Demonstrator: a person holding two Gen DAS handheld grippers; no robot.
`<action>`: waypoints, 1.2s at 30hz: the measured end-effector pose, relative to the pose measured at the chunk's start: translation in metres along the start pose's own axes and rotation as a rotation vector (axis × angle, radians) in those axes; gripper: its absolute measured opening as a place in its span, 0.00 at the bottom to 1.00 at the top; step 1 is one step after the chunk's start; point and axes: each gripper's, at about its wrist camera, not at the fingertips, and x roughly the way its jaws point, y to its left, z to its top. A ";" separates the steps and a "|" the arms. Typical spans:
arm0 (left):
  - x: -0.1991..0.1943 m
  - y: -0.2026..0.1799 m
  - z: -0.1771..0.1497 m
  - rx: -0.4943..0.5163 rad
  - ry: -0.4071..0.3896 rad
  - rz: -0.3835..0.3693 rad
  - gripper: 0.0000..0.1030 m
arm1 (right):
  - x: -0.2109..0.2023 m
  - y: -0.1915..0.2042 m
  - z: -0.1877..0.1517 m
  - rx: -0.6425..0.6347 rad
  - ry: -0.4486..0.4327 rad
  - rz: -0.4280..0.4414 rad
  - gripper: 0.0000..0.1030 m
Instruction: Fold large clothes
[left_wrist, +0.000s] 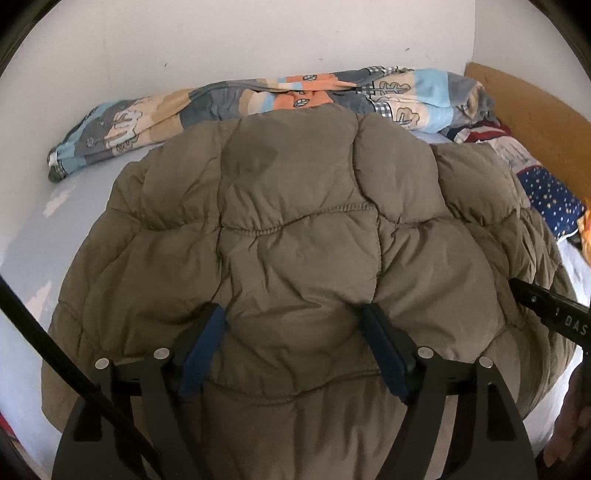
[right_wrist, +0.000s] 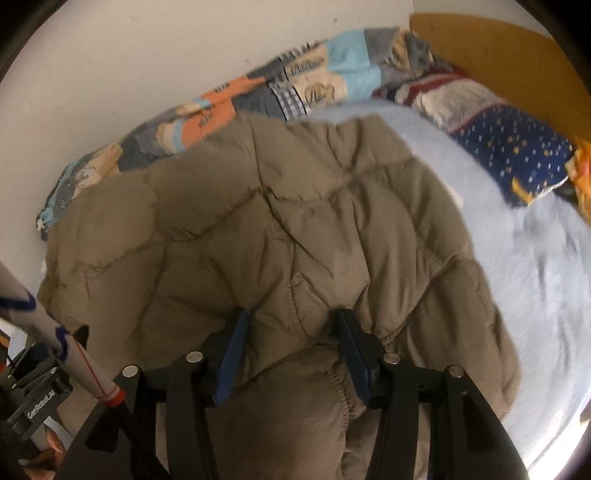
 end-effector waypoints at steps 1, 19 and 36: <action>-0.002 0.000 -0.001 0.000 -0.005 0.000 0.75 | 0.004 0.000 -0.001 -0.001 0.011 -0.004 0.56; -0.046 0.076 -0.033 -0.222 0.032 0.158 0.74 | -0.058 -0.064 -0.021 0.174 -0.030 -0.106 0.57; -0.092 0.035 -0.063 -0.098 -0.091 0.121 0.74 | -0.095 0.019 -0.058 -0.110 -0.132 -0.038 0.61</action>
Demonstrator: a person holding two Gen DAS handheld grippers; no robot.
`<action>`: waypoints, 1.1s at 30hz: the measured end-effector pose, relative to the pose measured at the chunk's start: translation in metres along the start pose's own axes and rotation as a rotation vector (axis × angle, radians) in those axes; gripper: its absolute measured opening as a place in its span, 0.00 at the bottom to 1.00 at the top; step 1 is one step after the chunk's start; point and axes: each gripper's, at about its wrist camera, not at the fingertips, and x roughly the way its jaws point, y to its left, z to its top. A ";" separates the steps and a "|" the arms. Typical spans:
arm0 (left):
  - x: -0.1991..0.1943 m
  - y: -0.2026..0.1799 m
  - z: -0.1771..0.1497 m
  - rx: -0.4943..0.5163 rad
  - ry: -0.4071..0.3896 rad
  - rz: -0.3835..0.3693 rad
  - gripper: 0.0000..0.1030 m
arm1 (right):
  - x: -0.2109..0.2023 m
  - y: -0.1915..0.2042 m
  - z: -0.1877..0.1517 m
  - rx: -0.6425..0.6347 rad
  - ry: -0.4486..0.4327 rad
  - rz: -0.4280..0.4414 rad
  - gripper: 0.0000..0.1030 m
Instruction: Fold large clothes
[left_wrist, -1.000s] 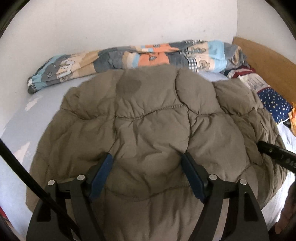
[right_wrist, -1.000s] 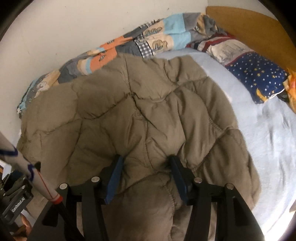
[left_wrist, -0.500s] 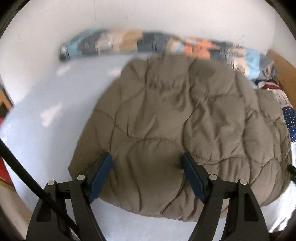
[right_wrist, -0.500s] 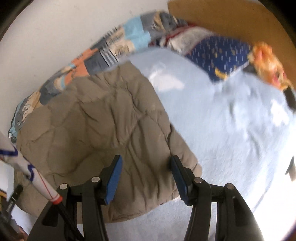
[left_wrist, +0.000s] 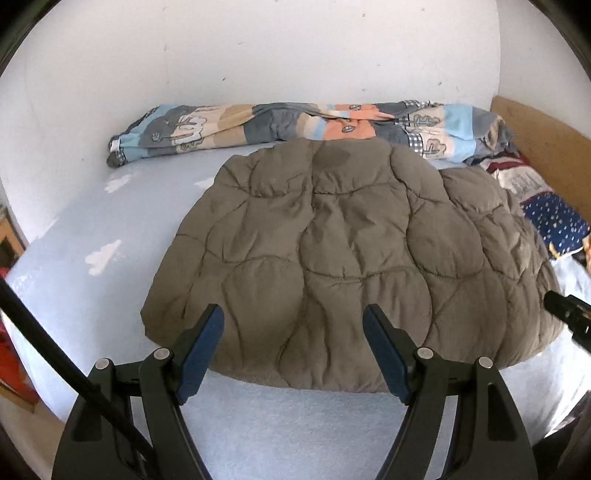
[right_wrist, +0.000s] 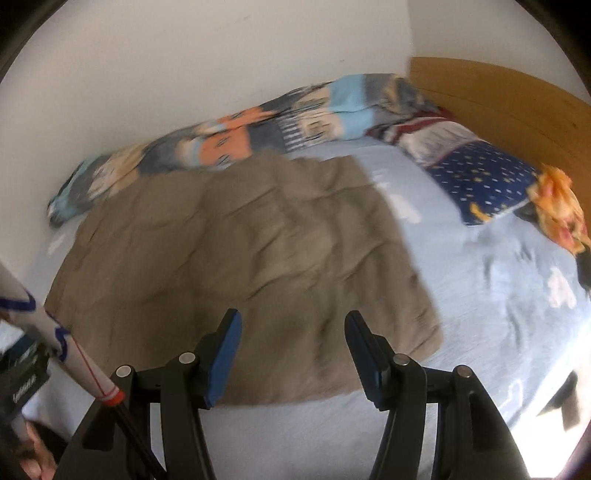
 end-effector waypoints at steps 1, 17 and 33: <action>0.002 -0.003 0.000 0.007 0.004 -0.004 0.74 | 0.002 0.009 -0.002 -0.018 0.019 0.012 0.61; 0.042 -0.017 -0.018 0.031 0.043 0.000 0.82 | 0.062 0.041 -0.025 -0.077 0.123 0.009 0.67; 0.047 -0.016 -0.018 0.036 0.037 0.007 0.85 | 0.069 0.043 -0.026 -0.093 0.126 -0.005 0.71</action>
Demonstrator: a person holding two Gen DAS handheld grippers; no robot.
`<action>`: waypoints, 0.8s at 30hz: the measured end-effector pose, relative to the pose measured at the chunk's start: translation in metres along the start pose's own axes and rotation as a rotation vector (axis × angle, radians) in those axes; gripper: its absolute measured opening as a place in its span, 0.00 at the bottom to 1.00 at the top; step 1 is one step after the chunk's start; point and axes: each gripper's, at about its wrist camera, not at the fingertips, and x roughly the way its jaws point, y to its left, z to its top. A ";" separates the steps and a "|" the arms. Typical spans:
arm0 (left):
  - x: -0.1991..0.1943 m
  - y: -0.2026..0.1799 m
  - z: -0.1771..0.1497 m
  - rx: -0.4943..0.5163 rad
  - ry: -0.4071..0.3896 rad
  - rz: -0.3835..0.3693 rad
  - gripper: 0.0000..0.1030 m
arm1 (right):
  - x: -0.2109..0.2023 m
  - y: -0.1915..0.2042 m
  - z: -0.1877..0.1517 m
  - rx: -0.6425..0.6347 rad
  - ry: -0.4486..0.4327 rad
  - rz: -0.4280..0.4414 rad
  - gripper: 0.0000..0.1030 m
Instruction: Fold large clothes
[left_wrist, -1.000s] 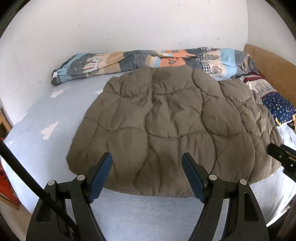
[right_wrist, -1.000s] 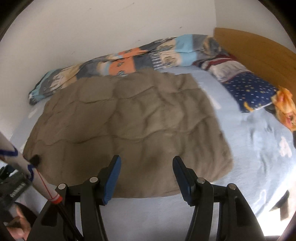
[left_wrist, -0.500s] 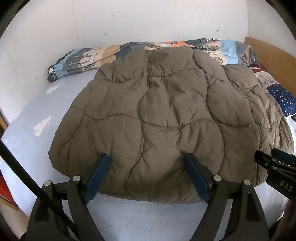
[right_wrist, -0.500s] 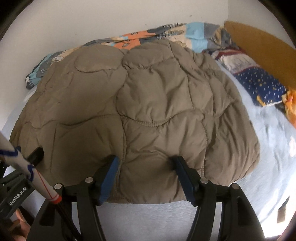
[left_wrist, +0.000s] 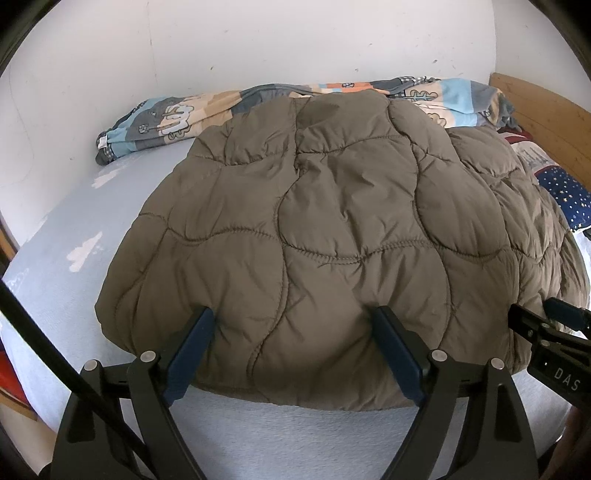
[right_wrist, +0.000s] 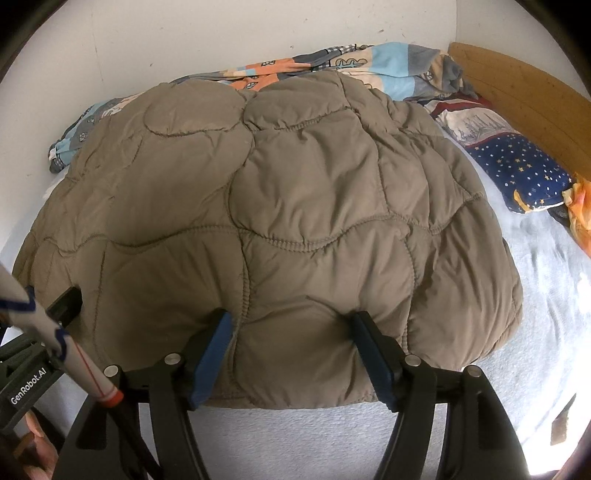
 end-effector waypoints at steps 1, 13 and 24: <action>0.000 0.000 0.000 0.001 -0.001 0.001 0.85 | 0.000 0.000 0.000 -0.001 0.000 -0.001 0.71; -0.038 -0.001 0.004 0.033 -0.079 0.003 0.85 | -0.041 -0.009 0.003 0.012 -0.110 -0.024 0.73; -0.196 0.018 0.017 0.023 -0.212 -0.037 0.87 | -0.211 -0.015 -0.014 0.056 -0.337 0.010 0.80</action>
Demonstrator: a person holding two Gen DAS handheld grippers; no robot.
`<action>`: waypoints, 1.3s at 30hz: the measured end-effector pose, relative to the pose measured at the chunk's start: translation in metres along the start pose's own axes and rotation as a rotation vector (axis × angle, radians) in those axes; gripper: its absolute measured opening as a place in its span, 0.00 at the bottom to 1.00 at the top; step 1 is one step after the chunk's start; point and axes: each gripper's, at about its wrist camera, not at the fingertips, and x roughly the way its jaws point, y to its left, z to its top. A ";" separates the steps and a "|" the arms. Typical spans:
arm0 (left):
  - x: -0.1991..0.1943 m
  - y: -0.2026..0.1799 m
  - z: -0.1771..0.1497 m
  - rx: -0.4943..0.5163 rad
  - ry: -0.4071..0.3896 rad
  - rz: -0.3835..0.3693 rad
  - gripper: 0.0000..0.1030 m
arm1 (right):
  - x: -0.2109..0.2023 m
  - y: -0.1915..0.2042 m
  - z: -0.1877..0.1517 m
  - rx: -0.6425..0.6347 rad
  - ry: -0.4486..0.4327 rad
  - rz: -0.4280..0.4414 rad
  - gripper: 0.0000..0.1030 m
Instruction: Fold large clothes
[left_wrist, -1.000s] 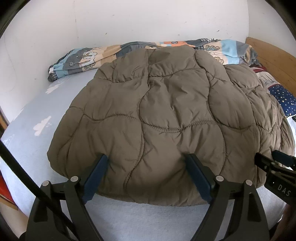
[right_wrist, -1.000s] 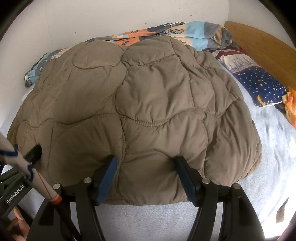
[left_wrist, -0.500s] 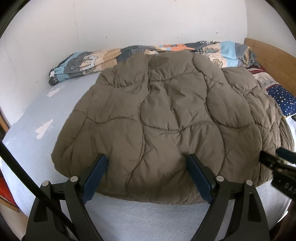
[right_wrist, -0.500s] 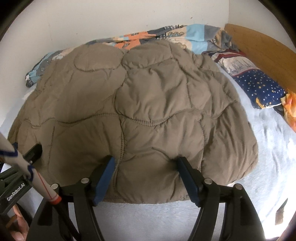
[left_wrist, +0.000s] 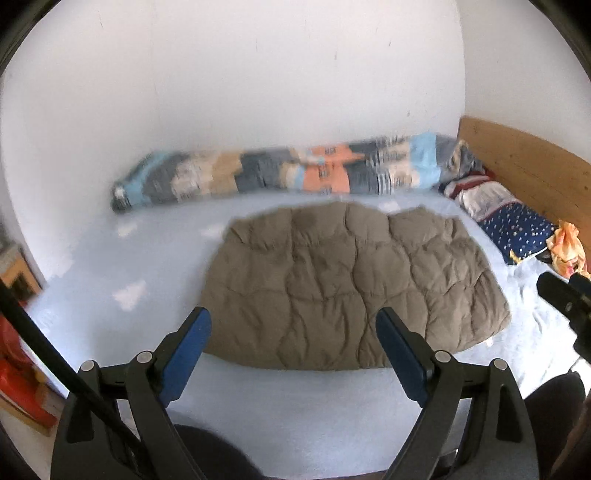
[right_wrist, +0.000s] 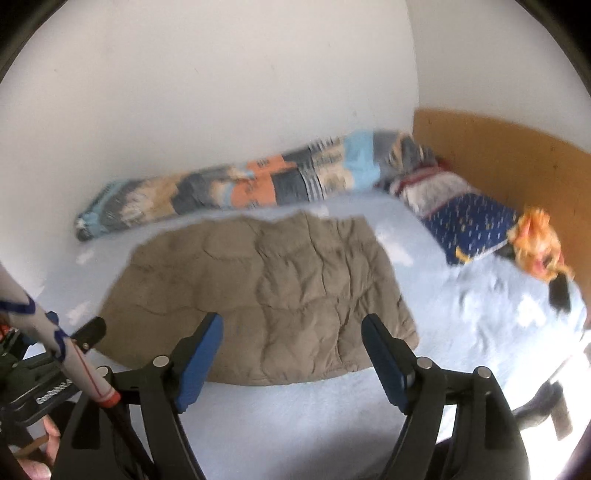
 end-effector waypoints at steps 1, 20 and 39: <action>-0.017 0.004 0.002 -0.002 -0.032 0.008 0.89 | -0.017 0.001 0.004 -0.001 -0.022 0.008 0.82; -0.097 -0.002 0.017 0.036 -0.117 0.086 0.98 | -0.100 0.028 0.004 -0.044 -0.101 0.101 0.91; -0.038 0.005 0.021 0.018 0.015 0.080 0.98 | -0.066 0.045 0.007 -0.125 -0.079 0.092 0.91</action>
